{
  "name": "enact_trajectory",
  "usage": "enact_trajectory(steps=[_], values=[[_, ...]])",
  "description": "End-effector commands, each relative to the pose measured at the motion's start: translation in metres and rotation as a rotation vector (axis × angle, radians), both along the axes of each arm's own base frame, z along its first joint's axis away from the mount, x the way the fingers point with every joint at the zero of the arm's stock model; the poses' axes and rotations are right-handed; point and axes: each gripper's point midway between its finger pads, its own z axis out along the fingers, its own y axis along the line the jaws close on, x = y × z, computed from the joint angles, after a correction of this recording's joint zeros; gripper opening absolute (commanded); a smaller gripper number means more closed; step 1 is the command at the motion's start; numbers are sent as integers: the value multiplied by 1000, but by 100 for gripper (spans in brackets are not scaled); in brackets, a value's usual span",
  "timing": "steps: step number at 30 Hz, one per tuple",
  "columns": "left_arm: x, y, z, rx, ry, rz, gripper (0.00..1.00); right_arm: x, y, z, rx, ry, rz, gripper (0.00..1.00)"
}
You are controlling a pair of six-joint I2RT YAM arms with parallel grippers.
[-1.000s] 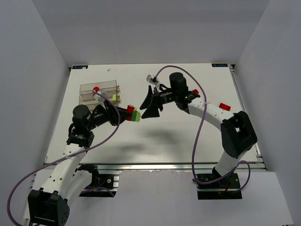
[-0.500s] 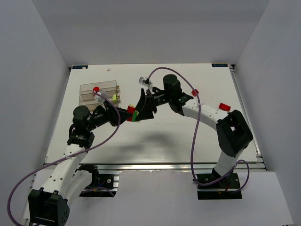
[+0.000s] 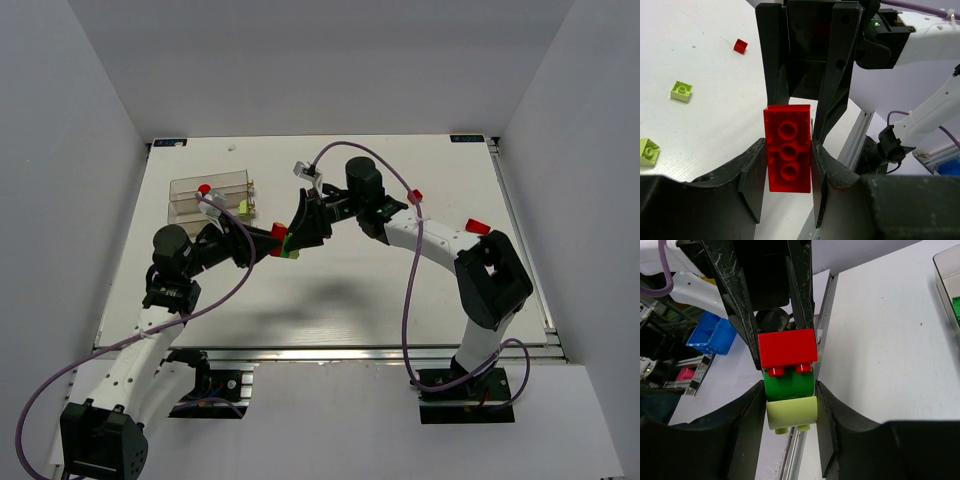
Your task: Sort the legos into containers by color
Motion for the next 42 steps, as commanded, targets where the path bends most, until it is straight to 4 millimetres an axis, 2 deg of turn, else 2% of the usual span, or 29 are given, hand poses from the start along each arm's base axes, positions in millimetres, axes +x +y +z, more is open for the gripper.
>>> enact_trajectory(steps=[1,6,16,34,36,37,38,40,41,42], values=[[2,2,3,-3,-21,15,0,-5,6,25,75,-70,50,30],[3,3,4,-7,-28,29,0,-12,1,25,86,-68,88,0],[19,20,17,10,-72,76,0,-12,-18,19,84,-66,88,0],[40,36,22,27,-73,117,0,-10,-22,15,71,-70,74,0],[54,50,13,52,-33,216,0,-7,-20,14,77,-108,57,0],[60,56,10,65,-17,260,0,-6,-21,8,44,-83,46,0],[75,73,2,90,27,378,0,-4,-21,10,40,-100,36,0],[96,96,-15,124,120,526,0,0,-23,3,18,-134,13,0],[109,123,-24,156,195,698,0,1,-23,4,15,-150,5,0],[121,137,-40,180,271,783,0,5,-23,1,14,-188,-9,0]])
